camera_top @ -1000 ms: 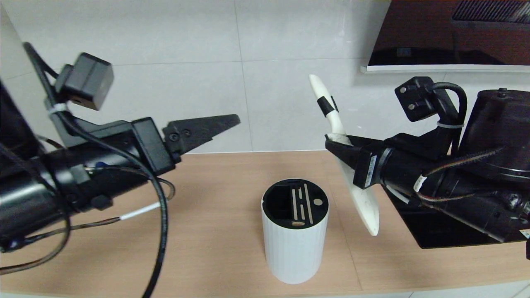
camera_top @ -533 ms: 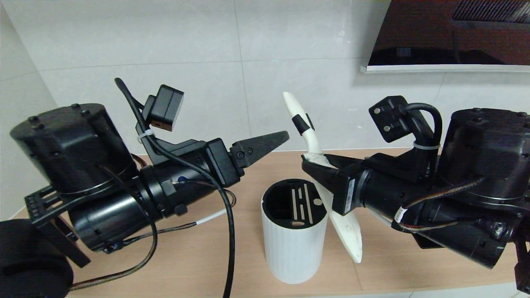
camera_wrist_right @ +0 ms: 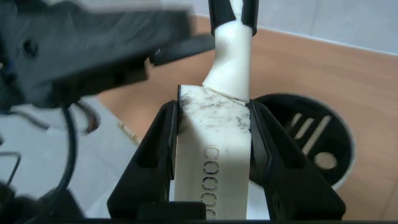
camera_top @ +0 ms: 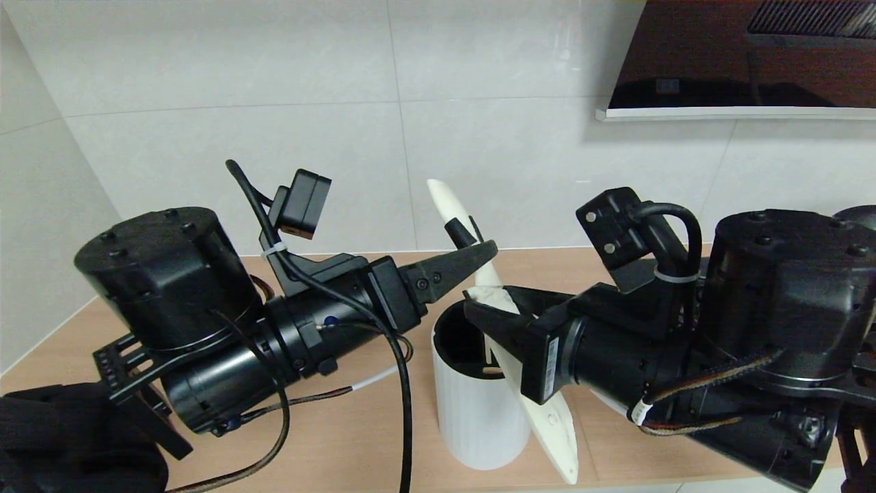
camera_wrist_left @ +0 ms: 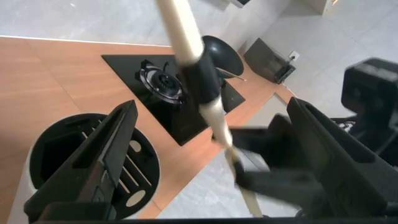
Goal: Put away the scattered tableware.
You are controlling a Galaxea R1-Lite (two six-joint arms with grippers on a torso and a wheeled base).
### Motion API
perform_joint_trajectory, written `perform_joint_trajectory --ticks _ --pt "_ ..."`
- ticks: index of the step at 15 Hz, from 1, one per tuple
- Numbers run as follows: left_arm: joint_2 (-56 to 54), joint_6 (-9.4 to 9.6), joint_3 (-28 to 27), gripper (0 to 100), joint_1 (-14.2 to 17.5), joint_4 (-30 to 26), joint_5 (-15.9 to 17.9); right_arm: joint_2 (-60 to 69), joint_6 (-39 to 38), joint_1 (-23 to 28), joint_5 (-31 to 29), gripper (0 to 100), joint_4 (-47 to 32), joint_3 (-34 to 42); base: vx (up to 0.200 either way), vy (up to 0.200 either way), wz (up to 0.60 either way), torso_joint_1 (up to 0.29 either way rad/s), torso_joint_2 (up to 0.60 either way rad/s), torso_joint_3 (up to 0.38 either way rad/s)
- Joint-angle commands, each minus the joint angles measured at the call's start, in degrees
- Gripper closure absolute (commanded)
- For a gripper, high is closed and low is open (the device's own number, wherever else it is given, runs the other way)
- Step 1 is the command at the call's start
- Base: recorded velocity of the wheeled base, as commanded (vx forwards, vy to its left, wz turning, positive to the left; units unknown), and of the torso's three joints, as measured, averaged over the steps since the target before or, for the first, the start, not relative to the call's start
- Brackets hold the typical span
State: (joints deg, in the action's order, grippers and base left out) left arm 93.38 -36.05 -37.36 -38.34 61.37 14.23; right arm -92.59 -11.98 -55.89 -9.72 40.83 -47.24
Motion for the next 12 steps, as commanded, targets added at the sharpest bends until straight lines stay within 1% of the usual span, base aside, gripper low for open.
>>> perform_joint_trajectory --ticks 1,12 --pt "-0.4 -0.08 0.0 0 -0.1 0.1 0.0 -0.7 -0.1 -1.6 0.0 100 0.1 0.6 0.000 0.000 0.00 0.000 0.00 0.000" --pt "0.2 0.01 0.0 0 -0.1 0.1 0.0 -0.8 0.0 -3.3 -0.2 100 0.1 1.2 0.000 0.000 0.00 0.000 0.00 0.000"
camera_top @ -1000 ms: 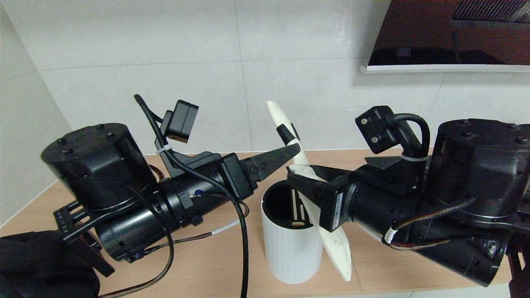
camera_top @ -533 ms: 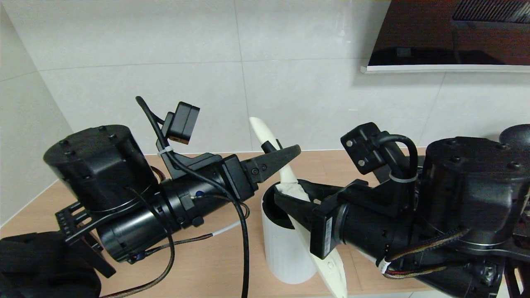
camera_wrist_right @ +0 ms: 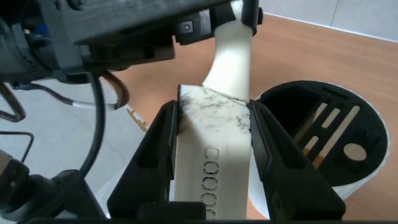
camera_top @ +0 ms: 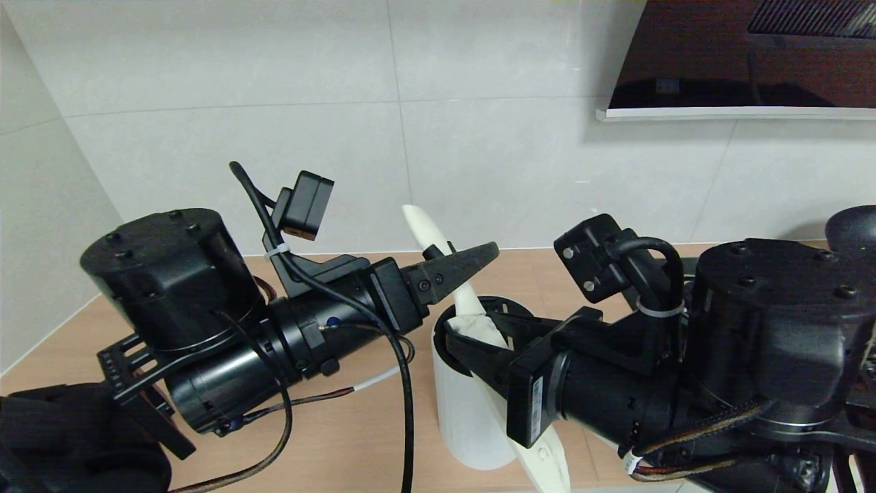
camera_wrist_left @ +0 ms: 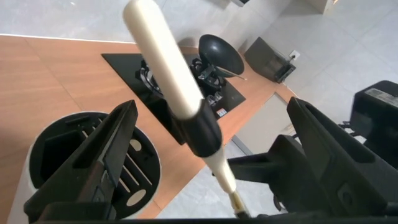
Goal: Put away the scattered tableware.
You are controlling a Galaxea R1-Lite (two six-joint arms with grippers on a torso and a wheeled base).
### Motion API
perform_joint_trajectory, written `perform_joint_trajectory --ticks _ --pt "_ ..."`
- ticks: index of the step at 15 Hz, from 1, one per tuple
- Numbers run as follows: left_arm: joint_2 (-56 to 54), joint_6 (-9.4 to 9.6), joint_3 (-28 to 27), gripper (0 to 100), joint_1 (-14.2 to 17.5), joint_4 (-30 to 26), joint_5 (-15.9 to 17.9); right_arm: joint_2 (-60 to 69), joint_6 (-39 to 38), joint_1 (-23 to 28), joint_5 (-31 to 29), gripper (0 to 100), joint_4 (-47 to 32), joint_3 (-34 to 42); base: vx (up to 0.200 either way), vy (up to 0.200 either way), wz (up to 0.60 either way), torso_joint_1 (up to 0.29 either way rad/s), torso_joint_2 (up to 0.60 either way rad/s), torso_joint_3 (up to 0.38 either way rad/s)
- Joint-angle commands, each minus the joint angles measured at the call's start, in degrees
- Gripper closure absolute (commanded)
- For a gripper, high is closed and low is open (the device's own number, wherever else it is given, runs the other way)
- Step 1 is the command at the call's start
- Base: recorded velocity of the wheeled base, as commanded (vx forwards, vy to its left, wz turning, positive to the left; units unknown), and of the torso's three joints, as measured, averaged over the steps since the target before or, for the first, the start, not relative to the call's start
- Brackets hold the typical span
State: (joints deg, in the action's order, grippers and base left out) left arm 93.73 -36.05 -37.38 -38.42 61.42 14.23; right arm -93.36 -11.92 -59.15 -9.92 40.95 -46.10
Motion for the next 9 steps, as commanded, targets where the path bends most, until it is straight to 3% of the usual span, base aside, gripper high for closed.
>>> perform_joint_trajectory --ticks 1,4,5,9 --pt "-0.2 0.01 0.0 0 0.0 0.0 0.0 -0.1 0.1 -0.2 0.0 100 0.0 0.3 0.000 0.000 0.00 0.000 0.00 0.000" --pt "0.0 0.10 -0.1 0 0.0 0.0 -0.6 0.0 0.1 -0.5 0.0 100 0.0 0.4 0.000 0.000 0.00 0.000 0.00 0.000" --pt "0.0 0.10 -0.1 100 0.0 0.0 -0.6 0.0 0.1 -0.5 0.0 100 0.0 0.4 0.000 0.000 0.00 0.000 0.00 0.000" --pt "0.0 0.28 0.0 100 0.0 0.0 -0.5 0.0 0.1 -0.6 0.0 100 0.0 0.7 0.000 0.000 0.00 0.000 0.00 0.000"
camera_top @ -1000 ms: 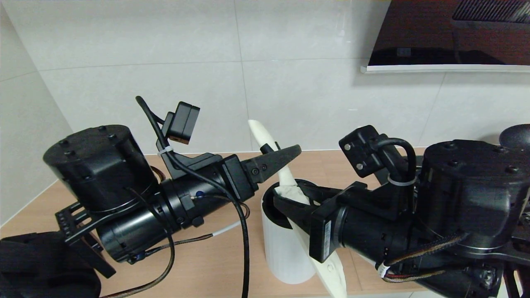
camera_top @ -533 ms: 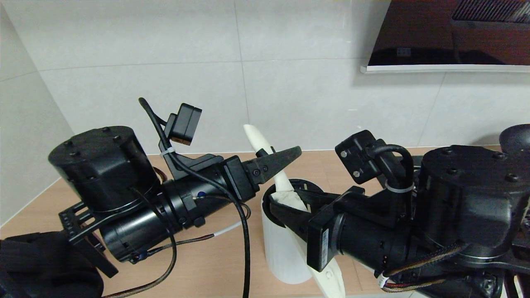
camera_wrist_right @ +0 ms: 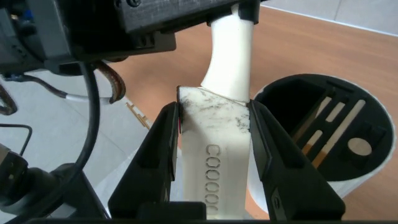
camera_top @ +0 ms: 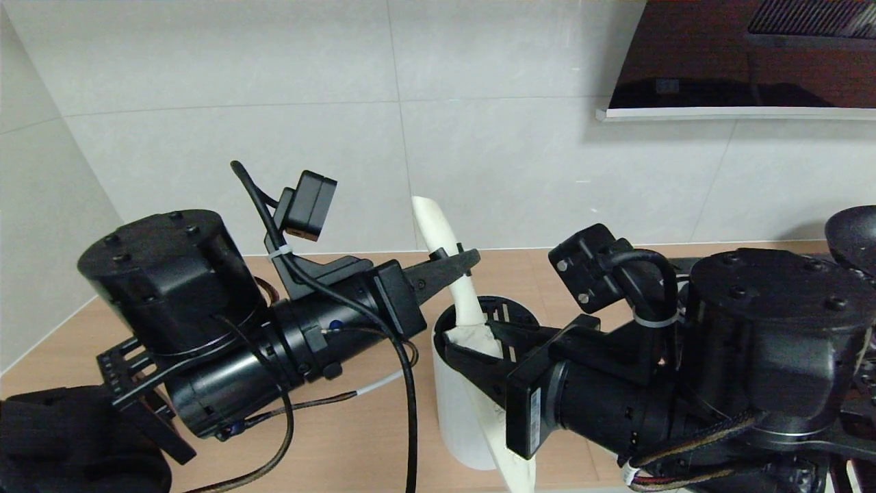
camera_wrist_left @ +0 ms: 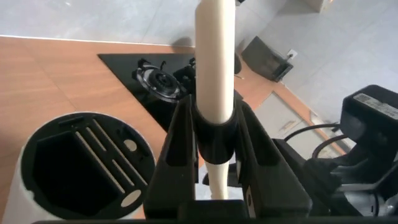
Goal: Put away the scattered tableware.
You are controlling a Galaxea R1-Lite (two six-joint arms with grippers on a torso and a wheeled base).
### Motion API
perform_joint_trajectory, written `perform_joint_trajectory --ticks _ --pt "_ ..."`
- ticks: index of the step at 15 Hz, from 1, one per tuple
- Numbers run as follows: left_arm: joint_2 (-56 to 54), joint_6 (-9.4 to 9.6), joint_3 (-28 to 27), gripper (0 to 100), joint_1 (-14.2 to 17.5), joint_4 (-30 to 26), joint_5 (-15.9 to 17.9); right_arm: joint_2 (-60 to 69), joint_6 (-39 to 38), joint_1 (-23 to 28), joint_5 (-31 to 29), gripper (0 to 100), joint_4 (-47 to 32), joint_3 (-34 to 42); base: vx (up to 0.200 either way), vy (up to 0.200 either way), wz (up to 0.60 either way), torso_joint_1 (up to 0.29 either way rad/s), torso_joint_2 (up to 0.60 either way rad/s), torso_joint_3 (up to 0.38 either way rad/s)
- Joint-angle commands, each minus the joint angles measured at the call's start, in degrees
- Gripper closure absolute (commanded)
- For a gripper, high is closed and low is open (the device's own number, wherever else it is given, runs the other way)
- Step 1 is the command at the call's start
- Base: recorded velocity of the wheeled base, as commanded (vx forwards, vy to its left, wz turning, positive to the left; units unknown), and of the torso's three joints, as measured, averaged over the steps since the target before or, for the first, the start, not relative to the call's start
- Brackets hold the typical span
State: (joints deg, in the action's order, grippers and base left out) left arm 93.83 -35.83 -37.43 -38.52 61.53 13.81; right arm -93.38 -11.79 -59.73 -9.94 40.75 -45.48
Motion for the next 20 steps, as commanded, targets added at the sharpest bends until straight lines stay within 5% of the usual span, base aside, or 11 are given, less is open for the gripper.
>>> perform_joint_trajectory --ticks 1,10,11,18,20 --pt "-0.1 0.06 0.1 100 0.1 -0.1 -0.1 0.0 0.0 0.0 0.0 100 0.2 0.1 0.000 0.000 0.00 0.000 0.00 0.000" --pt "0.6 0.06 1.6 100 0.1 5.1 -0.1 0.1 -0.2 0.1 -0.3 100 0.3 0.0 0.000 0.000 0.00 0.000 0.00 0.000" --pt "0.5 0.06 1.7 100 0.1 5.5 -0.1 0.1 -0.2 0.1 -0.9 0 0.3 0.1 0.000 0.000 0.00 0.000 0.00 0.000" --pt "-1.5 0.14 -0.5 100 0.1 3.2 -2.0 4.3 0.1 1.1 -1.3 0 1.7 0.7 0.000 0.000 0.00 0.000 0.00 0.000" --pt "-4.2 0.14 -5.9 100 0.1 -5.7 -5.8 8.4 0.3 5.2 -1.2 0 1.6 0.5 0.000 0.000 0.00 0.000 0.00 0.000"
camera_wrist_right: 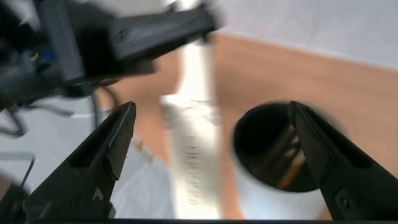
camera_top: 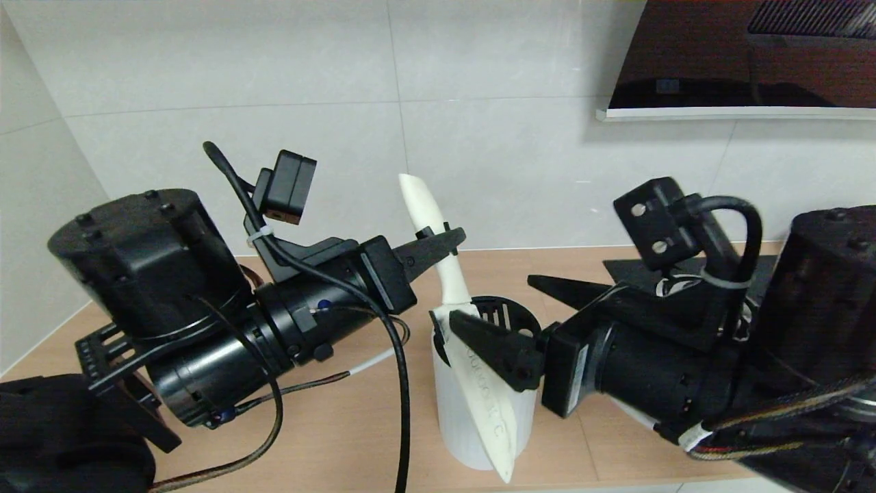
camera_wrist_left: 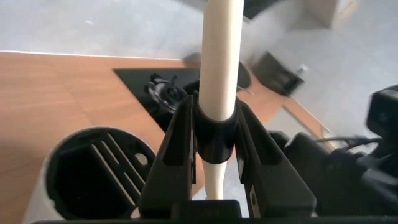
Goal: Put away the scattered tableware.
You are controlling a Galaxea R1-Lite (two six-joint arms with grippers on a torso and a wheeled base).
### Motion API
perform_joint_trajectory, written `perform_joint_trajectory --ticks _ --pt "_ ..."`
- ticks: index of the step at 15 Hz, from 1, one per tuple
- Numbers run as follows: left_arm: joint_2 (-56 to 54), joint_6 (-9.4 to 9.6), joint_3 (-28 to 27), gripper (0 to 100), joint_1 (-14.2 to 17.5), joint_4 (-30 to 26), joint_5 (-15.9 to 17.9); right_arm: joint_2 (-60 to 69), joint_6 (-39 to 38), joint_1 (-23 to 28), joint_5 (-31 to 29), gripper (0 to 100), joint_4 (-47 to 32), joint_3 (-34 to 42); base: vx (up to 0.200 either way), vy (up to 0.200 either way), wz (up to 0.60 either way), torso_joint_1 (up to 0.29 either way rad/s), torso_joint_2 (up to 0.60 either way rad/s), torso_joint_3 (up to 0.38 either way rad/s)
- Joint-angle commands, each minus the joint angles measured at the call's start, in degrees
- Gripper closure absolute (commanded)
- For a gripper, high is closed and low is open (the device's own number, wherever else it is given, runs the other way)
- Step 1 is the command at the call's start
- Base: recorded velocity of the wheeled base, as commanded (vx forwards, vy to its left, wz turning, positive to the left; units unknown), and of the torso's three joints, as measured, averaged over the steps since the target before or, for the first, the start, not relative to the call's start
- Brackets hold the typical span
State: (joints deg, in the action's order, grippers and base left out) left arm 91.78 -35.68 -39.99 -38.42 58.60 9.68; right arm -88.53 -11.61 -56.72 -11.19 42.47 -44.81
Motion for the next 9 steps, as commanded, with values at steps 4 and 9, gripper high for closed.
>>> perform_joint_trajectory --ticks 4,9 --pt "2.1 6.59 -23.6 100 0.0 -21.5 -12.3 9.6 0.0 12.3 1.5 0 -4.1 -3.1 0.000 0.000 0.00 0.000 0.00 0.000" --pt "4.9 16.26 -26.7 100 -4.4 -23.4 -24.7 10.1 0.0 16.6 1.8 0 -6.6 -3.4 0.000 0.000 0.00 0.000 0.00 0.000"
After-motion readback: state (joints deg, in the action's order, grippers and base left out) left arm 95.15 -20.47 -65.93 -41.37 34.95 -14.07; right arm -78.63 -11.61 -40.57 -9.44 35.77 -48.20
